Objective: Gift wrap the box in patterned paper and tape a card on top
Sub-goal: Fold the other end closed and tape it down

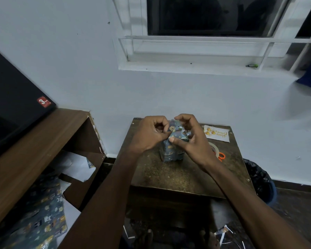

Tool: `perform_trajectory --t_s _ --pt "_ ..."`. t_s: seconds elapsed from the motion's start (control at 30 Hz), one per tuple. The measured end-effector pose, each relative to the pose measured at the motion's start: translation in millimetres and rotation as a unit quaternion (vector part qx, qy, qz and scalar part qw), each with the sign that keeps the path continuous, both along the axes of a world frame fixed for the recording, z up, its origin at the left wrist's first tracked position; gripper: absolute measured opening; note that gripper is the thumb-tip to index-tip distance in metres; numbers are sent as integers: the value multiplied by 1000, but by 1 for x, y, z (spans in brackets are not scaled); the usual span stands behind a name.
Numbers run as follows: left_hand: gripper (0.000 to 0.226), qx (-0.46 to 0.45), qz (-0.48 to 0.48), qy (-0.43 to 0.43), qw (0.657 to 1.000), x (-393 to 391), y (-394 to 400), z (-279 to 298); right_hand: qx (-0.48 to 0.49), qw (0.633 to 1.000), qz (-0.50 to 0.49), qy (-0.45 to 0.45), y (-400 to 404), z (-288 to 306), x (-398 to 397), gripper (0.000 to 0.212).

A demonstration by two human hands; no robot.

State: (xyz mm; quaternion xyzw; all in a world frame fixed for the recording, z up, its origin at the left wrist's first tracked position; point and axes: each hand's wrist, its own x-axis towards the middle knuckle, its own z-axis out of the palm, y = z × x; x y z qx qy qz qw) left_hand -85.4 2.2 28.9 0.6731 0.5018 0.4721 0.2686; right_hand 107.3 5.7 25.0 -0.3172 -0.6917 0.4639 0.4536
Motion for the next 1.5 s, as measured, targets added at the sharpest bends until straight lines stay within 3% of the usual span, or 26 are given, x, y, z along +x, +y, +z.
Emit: perform_trajectory --t_s 0.23,0.4,0.7,0.87,0.97,1.27,1.5 --pt "34 -11 -1 54 998 -3 0 4 15 999 26 -36 1 2 3 66" --pt "38 -21 10 61 998 -1 1 6 36 998 26 -51 7 -3 3 48" --pt "13 -42 -1 26 999 3 2 8 -89 993 46 56 12 -6 -3 52" --pt "25 -43 8 28 999 1 2 7 14 999 -31 -41 17 -14 0 48" --pt "26 -35 20 37 998 0 3 5 26 995 -64 -72 25 -17 7 46" --pt "23 -43 15 42 998 -1 5 4 33 991 -117 -46 19 -17 8 37" --pt "15 -52 70 -69 994 11 -1 0 57 990 -120 -42 20 -22 6 28"
